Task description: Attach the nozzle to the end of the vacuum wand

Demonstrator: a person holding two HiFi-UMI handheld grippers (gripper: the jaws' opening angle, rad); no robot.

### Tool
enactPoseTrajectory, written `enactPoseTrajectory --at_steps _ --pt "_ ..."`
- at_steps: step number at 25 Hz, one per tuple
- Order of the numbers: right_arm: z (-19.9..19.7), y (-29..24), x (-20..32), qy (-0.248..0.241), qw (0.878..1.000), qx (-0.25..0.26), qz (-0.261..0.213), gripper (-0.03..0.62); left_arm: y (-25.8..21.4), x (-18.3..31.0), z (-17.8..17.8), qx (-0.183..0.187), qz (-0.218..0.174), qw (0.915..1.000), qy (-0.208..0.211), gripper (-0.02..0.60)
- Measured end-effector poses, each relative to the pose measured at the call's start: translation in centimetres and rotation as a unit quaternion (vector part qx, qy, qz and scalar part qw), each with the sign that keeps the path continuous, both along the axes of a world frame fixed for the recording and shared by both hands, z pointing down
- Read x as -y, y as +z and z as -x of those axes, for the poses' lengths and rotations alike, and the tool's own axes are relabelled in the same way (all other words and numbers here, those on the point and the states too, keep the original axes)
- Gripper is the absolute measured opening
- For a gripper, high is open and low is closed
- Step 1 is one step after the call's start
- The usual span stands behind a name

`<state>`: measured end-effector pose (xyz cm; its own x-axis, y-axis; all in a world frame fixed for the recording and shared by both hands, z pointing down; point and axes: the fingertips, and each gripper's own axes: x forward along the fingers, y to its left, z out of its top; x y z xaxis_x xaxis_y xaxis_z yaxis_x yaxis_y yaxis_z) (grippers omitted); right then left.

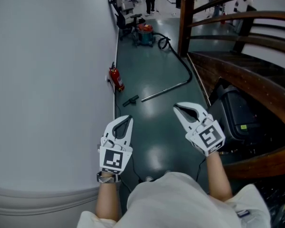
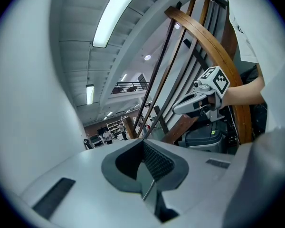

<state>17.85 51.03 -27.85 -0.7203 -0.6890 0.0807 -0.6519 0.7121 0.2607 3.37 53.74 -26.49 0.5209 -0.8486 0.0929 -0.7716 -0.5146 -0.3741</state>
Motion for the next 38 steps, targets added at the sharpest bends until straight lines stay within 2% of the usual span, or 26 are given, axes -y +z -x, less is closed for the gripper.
enactPoseTrajectory --at_steps 13,28,33,38 --pt "-1.3 0.6 0.8 -0.01 1.0 -0.012 0.001 0.029 0.3 1.2 -2.1 -0.003 0.007 1.0 -0.004 -0.002" --pt "-4.2 2.4 2.1 -0.029 0.999 -0.017 0.016 0.029 1.7 2.4 -4.9 -0.012 0.02 0.9992 -0.031 -0.002" --pt "-4.4 2.8 3.9 -0.028 0.999 -0.012 0.02 0.029 2.3 4.2 -5.0 -0.011 0.027 0.9991 -0.031 -0.002" --pt "-3.6 3.5 7.5 -0.024 0.999 -0.018 0.021 0.029 3.2 8.2 -4.0 -0.018 0.029 0.9989 -0.032 -0.002"
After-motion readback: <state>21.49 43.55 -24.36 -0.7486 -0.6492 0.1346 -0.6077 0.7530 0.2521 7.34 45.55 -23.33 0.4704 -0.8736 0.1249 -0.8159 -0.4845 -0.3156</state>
